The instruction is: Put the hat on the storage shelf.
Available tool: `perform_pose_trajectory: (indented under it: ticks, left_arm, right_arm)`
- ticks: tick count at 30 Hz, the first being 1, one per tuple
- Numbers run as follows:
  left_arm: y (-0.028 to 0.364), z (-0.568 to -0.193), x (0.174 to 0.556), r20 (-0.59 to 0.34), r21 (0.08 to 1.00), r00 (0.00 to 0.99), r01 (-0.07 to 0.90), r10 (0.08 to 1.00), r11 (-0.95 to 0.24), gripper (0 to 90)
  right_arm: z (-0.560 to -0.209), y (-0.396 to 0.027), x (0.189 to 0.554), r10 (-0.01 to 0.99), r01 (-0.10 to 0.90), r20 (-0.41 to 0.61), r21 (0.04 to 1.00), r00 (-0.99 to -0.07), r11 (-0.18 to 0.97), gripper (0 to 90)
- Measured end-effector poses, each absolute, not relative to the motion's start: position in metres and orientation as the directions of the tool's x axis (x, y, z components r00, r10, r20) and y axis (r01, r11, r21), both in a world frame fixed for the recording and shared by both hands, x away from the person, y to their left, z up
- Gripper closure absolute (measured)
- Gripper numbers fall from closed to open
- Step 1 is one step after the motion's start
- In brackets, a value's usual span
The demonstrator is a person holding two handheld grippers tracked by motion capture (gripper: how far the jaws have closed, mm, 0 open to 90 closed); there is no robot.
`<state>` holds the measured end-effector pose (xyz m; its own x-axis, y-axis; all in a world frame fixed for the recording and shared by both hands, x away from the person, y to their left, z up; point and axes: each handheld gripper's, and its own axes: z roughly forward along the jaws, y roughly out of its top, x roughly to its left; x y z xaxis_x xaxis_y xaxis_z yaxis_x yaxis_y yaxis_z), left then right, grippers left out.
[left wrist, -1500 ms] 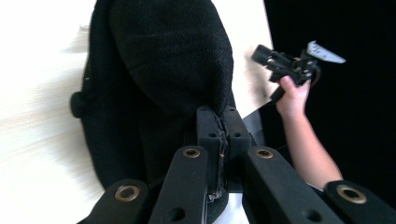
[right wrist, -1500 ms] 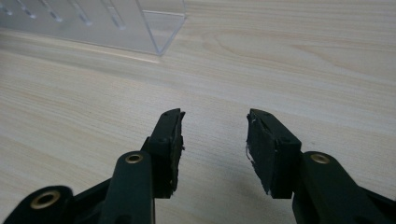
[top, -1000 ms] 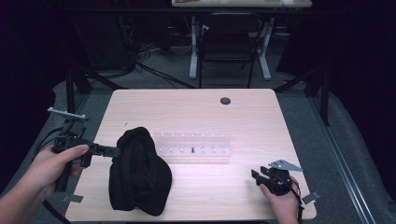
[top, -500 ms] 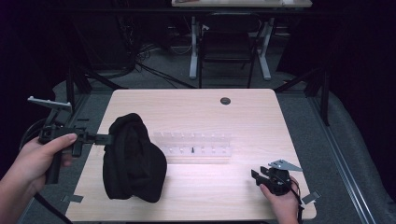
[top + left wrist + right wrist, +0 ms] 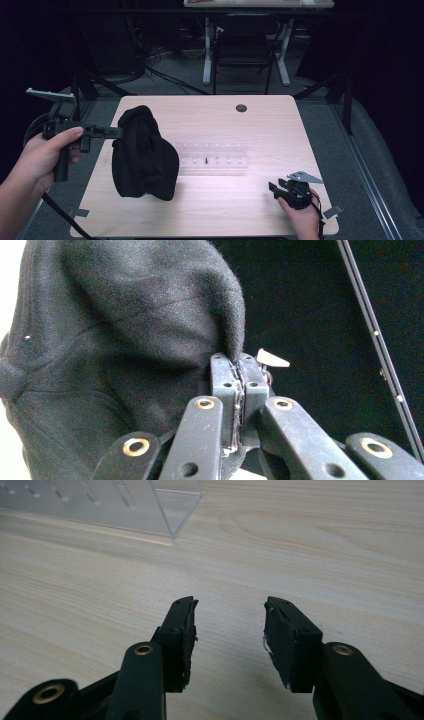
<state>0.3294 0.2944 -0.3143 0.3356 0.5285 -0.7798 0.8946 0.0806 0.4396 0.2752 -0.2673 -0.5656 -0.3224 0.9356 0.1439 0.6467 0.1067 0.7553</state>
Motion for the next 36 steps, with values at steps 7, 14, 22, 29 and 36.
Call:
perform_pose_trajectory:
  ticks: [7, 14, 22, 29, 36]
  left_arm:
    - [0.287, -0.312, 0.347, -0.781, 0.453, 0.339, 0.885, 0.524, 0.103, 89.0]
    - [0.281, -0.313, 0.362, -0.782, 0.454, 0.330, 0.883, 0.529, 0.121, 89.0]
    - [0.269, -0.309, 0.378, -0.781, 0.465, 0.338, 0.876, 0.525, 0.129, 89.0]
    - [0.255, -0.310, 0.391, -0.784, 0.469, 0.346, 0.874, 0.515, 0.127, 89.0]
    - [0.244, -0.312, 0.401, -0.789, 0.467, 0.346, 0.875, 0.507, 0.129, 89.0]
  right_arm:
    - [-0.566, -0.267, 0.275, 0.935, 0.647, 0.145, 0.755, -0.323, 0.107, 54.7]
    - [-0.566, -0.267, 0.275, 0.935, 0.647, 0.143, 0.755, -0.324, 0.109, 54.7]
    - [-0.566, -0.267, 0.275, 0.936, 0.642, 0.145, 0.760, -0.322, 0.103, 54.8]
    - [-0.565, -0.267, 0.275, 0.934, 0.641, 0.145, 0.760, -0.325, 0.105, 54.9]
    - [-0.564, -0.268, 0.275, 0.934, 0.639, 0.152, 0.763, -0.323, 0.097, 54.9]
